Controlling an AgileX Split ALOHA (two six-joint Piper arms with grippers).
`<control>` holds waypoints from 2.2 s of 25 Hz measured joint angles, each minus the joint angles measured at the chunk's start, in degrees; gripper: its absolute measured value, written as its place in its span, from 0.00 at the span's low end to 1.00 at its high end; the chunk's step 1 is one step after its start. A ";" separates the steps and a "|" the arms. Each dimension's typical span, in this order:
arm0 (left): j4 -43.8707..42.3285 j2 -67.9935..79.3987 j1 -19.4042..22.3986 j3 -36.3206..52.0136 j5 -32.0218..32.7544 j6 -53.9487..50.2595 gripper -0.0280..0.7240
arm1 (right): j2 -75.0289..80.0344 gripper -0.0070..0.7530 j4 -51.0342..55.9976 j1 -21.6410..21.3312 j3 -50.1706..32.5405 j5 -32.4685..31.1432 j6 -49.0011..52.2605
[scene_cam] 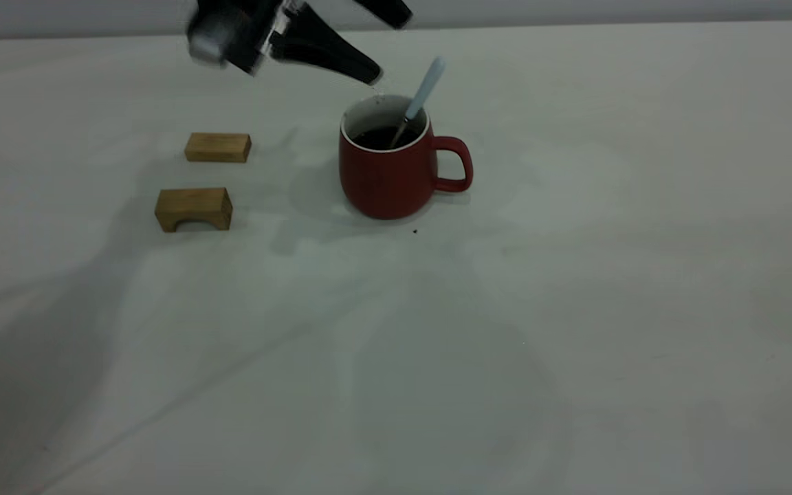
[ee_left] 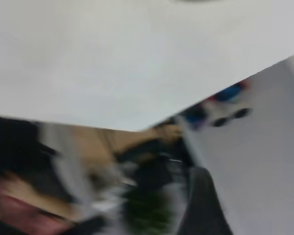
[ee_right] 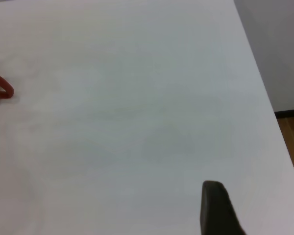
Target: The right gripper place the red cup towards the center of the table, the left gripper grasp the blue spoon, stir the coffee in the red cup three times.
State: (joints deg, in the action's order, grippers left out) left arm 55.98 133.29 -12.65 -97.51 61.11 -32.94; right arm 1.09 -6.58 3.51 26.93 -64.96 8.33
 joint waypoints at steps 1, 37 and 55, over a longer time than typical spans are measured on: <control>-2.54 -1.89 0.00 0.00 1.22 2.75 0.78 | 0.00 0.59 0.00 0.00 0.00 0.00 0.00; -55.98 -112.54 7.82 57.46 2.87 37.09 0.63 | 0.00 0.59 0.00 0.00 0.00 0.00 0.00; -55.19 -134.33 11.60 69.61 3.70 37.09 0.63 | 0.00 0.59 0.00 0.00 0.00 0.00 0.06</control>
State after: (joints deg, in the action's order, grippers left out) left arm 0.80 -1.05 -1.05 -27.90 64.80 4.15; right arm 1.09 -6.58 3.51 26.93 -64.96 8.39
